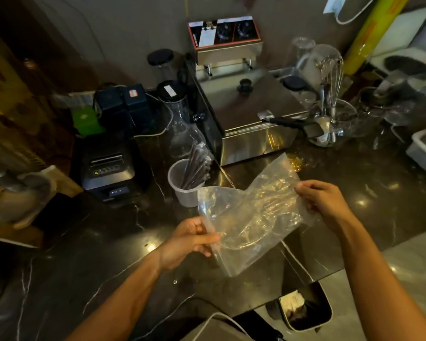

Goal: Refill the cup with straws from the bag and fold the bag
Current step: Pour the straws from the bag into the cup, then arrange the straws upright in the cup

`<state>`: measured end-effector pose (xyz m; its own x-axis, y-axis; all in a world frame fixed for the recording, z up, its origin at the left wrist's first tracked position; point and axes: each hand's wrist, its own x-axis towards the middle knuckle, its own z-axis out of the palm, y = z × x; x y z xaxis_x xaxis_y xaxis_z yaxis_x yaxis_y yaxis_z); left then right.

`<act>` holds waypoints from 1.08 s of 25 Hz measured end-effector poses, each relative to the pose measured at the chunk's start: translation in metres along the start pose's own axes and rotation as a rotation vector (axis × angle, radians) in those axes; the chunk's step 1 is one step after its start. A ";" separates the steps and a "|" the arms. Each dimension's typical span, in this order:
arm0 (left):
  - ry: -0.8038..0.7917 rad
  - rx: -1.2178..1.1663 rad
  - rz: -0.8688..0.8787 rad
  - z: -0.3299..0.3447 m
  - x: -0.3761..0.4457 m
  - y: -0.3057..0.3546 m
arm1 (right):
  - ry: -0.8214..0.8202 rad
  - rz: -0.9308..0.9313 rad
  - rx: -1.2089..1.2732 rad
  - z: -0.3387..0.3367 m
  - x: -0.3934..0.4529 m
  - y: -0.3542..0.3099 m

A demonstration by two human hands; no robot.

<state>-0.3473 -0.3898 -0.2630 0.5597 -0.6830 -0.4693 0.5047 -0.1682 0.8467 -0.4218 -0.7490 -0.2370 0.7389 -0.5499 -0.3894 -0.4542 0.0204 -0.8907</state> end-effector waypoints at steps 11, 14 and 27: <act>0.319 0.033 -0.137 0.058 0.092 -0.010 | 0.177 0.073 -0.125 -0.047 0.051 0.023; 0.402 0.058 -0.143 0.063 0.105 -0.012 | 0.165 0.087 -0.130 -0.048 0.061 0.025; 0.406 0.343 -0.023 0.045 0.083 0.011 | -0.072 -0.156 -0.406 0.027 0.036 0.021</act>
<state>-0.3248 -0.4806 -0.2812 0.7949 -0.3573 -0.4905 0.3141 -0.4493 0.8363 -0.3914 -0.7460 -0.2756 0.8404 -0.4602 -0.2862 -0.4828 -0.3959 -0.7811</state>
